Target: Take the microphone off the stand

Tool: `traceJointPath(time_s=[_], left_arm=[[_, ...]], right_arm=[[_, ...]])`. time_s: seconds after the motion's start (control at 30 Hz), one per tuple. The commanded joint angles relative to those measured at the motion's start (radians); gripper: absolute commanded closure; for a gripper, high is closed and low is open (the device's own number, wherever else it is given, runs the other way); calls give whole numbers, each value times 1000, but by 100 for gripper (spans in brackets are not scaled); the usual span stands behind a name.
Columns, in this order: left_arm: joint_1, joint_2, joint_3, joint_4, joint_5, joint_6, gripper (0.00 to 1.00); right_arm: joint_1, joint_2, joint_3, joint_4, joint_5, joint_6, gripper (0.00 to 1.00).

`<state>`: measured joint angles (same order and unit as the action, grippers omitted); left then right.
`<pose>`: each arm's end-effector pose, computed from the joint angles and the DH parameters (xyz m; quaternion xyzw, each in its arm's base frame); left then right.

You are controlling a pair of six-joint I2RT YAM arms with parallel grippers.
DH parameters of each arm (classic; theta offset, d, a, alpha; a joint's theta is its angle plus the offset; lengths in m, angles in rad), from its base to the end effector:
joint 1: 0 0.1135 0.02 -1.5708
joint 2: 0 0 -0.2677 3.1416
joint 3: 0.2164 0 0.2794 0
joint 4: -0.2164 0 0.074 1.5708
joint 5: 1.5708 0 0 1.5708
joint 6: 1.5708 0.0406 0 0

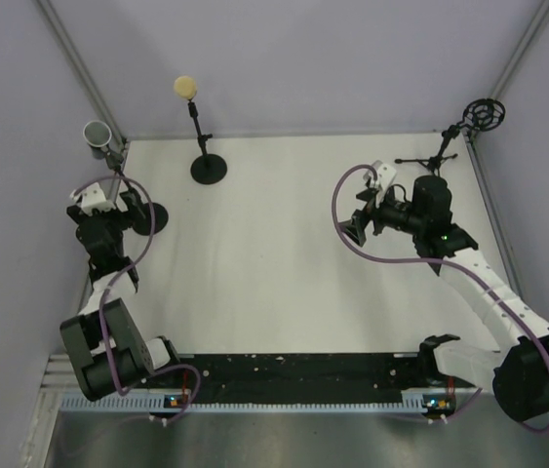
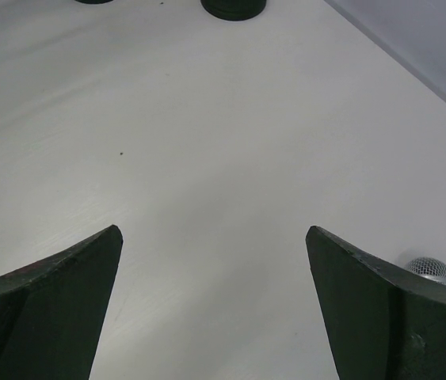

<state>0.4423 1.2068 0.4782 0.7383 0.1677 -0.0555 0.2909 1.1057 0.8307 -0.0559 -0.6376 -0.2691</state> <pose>0.2580 0.1147 0.2278 -0.1151 0.6942 0.0782 0.7062 0.2610 0.1034 0.3018 -0.3886 0.6925 0.2611 0.5489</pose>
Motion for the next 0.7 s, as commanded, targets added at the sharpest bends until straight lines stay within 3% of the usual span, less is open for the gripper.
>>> traceJointPath(time_s=[0.0,0.33,0.67], left_arm=[[6,56,69,167,26,-20,1],[6,186,97,303,87,-12,2],[6,272,154,357,168,-30,19]], right_arm=[[10,-21,-2,41,-7,-25,2],[11,-15,-7,30,15,-51,2],[10,-10,-12,24,26,-70,2]])
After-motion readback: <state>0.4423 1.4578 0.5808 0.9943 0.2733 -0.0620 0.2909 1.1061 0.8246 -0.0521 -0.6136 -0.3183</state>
